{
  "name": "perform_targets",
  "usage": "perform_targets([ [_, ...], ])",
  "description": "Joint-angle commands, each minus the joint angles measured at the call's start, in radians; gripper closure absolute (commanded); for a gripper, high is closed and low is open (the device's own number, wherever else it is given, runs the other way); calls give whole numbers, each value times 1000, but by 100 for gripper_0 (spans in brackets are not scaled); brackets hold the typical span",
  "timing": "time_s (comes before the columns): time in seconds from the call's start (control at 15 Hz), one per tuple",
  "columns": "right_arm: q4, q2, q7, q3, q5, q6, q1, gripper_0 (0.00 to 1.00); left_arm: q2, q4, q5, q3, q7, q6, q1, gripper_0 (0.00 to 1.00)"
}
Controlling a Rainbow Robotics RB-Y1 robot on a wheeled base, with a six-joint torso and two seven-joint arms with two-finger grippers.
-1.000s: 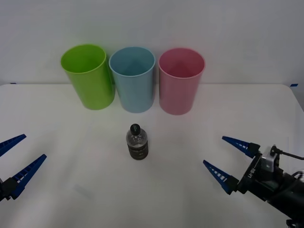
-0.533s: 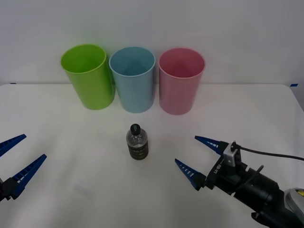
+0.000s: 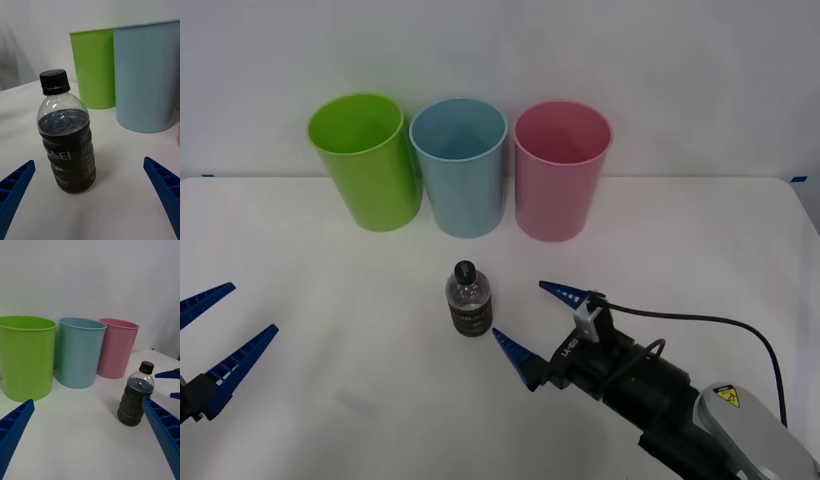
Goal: Grasp the object on the table and drop it into the matching bin: aluminum can to the light blue bin, PET bottle to the pink bin.
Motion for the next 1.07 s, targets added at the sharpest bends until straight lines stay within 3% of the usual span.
perform_targets([
  [0.07,85,86,7,2,66,4,-51,0,0,0,0,0,0,0,0,0],
  [0.33,146,155,2,14,151,42,-97,0,0,0,0,0,0,0,0,0],
  [1.07,307,287,8,36,220,119,-207,0,0,0,0,0,0,0,0,0],
])
